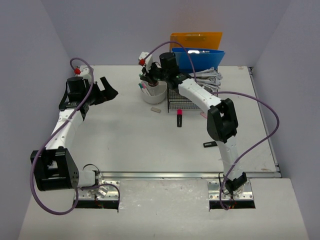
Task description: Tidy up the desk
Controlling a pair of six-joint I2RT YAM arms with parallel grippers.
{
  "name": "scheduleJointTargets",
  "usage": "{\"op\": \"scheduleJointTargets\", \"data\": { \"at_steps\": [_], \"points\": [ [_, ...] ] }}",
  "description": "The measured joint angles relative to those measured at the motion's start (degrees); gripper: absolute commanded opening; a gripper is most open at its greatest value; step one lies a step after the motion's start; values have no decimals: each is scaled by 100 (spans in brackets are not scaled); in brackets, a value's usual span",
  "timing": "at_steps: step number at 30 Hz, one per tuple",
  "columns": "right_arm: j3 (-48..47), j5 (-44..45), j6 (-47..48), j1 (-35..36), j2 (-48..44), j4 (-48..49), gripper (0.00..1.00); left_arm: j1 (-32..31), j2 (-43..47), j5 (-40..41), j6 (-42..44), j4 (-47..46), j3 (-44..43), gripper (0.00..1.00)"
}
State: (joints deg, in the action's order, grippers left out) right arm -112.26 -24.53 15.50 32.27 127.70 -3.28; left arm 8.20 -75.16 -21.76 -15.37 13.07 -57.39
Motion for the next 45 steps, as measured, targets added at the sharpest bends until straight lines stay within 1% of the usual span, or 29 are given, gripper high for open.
{"op": "scheduleJointTargets", "data": {
  "at_steps": [6, 15, 22, 28, 29, 30, 31, 34, 35, 36, 41, 45],
  "points": [
    [309, -27, -93, -17, 15, 290, 0, 27, -41, -35, -16, -14, 0, 100],
    [335, 112, -368, -24, 364, 458, 0, 53, -135, -63, -18, -44, 0, 100],
    [164, 379, -661, 3, 835, 510, 0, 78, -256, -113, -22, -41, -4, 100],
    [-32, 655, -988, 22, 965, 599, 0, 153, -284, -130, -39, -43, -4, 100],
    [-92, 693, -1042, 22, 1002, 618, 2, 164, -288, -134, -40, -42, -4, 100],
    [-160, 749, -1086, 22, 1047, 626, 7, 168, -289, -136, -40, -44, -4, 100],
    [-234, 800, -1128, 22, 1097, 637, 18, 171, -290, -139, -40, -44, -4, 100],
    [-392, 925, -1233, 22, 1226, 712, 41, 174, -297, -144, -40, -42, -4, 100],
    [-407, 945, -1267, 24, 1247, 727, 48, 175, -300, -145, -40, -42, -4, 100],
    [-420, 972, -1304, 31, 1260, 741, 51, 175, -303, -147, -41, -43, -4, 100],
    [-425, 1044, -1314, 53, 1266, 788, 53, 175, -334, -158, -70, -42, -4, 100],
    [-359, 1035, -1288, 50, 1240, 841, 51, 177, -358, -174, -120, -42, -4, 100]
  ]
}}
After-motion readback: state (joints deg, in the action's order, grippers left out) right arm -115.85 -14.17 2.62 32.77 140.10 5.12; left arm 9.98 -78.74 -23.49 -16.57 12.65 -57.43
